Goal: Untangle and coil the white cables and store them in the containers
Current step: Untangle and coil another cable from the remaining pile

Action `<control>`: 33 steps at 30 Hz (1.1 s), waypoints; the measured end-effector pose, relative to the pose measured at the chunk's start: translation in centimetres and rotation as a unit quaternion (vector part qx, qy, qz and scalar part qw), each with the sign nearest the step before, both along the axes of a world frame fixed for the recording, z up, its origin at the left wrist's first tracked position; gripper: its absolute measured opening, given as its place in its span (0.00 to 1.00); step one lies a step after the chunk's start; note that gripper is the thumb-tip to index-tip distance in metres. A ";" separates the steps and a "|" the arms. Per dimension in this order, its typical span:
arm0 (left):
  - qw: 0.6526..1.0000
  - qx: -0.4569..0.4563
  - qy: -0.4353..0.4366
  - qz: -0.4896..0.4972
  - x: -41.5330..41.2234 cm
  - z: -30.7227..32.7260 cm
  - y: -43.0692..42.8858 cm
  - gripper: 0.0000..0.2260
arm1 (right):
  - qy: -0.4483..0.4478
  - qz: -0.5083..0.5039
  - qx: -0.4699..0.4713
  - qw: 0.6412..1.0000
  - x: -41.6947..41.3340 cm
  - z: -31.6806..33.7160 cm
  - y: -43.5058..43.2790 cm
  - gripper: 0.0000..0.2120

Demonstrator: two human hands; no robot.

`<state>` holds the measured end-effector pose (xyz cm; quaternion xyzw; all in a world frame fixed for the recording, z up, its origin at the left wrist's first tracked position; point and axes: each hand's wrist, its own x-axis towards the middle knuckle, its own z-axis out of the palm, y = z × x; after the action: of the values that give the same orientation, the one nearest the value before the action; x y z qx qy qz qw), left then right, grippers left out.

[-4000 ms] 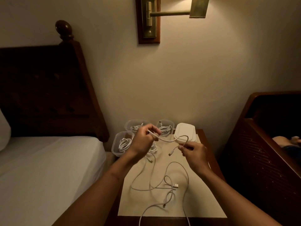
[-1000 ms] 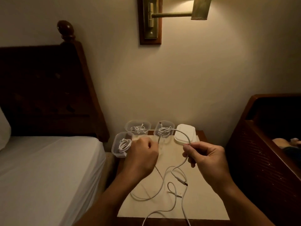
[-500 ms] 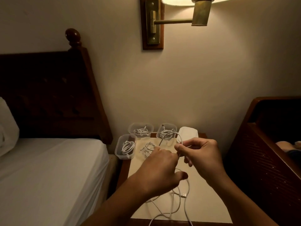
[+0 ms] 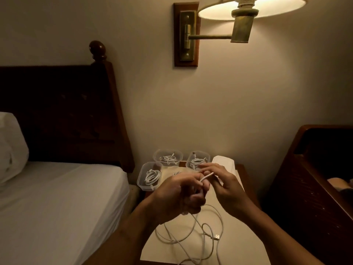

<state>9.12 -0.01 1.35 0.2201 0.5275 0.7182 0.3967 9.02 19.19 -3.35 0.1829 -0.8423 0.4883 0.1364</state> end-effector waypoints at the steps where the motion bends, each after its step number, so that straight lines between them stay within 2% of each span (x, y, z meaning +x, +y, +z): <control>1: 1.000 -0.003 -0.019 -0.022 0.0 0.1 0.0 0.14 | -0.009 0.008 -0.040 0.999 -0.3 0.5 -0.2 0.13; 3: 0.996 -0.006 -0.055 -0.070 0.0 0.2 0.0 0.21 | -0.022 0.027 -0.104 0.994 -0.7 1.3 -0.7 0.11; 6: 0.993 0.046 -0.052 -0.098 0.2 0.8 0.1 0.21 | -0.037 0.018 -0.180 0.983 -0.7 1.8 -2.3 0.09; 9: 0.989 0.145 -0.017 -0.016 -0.1 2.1 0.5 0.18 | -0.064 0.011 -0.249 0.966 0.0 1.6 -4.0 0.09; 11: 0.982 0.181 -0.003 0.059 -0.9 2.7 0.2 0.17 | -0.099 0.002 -0.254 0.962 0.7 1.0 -4.8 0.12; 13: 0.982 0.167 0.018 0.087 -2.0 3.2 -0.1 0.17 | -0.118 0.005 -0.219 0.969 1.4 0.3 -5.2 0.11; 17: 0.986 0.128 0.020 0.107 -3.6 3.1 -0.1 0.16 | -0.031 -0.004 -0.001 0.999 2.2 0.0 -5.5 0.11; 18: 0.987 0.107 0.034 0.115 -3.9 2.9 -0.2 0.16 | -0.017 -0.006 0.050 0.999 2.3 0.1 -5.5 0.10; 20: 0.985 0.022 0.118 0.122 -4.7 2.2 -0.4 0.15 | 0.006 -0.014 0.120 0.993 2.6 0.6 -5.5 0.09; 23: 0.963 -0.092 0.238 0.085 -4.9 1.7 -0.7 0.17 | 0.048 -0.033 0.120 0.991 3.1 1.4 -5.0 0.08; 28: 0.946 -0.158 0.279 0.057 -4.3 2.7 -0.2 0.23 | 0.097 -0.088 0.135 0.982 3.5 1.6 -3.9 0.02; 31: 0.923 -0.215 0.313 0.054 -4.6 2.0 0.2 0.18 | 0.148 -0.085 0.142 0.975 3.4 2.1 -3.1 0.08; 33: 0.913 -0.233 0.330 0.056 -4.6 1.2 0.1 0.11 | 0.173 -0.038 0.171 0.969 2.9 2.7 -1.7 0.11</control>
<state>4.52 0.12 2.54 0.3160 0.7921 0.4829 0.1990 11.97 17.45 -0.67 0.2530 -0.8831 0.2924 0.2657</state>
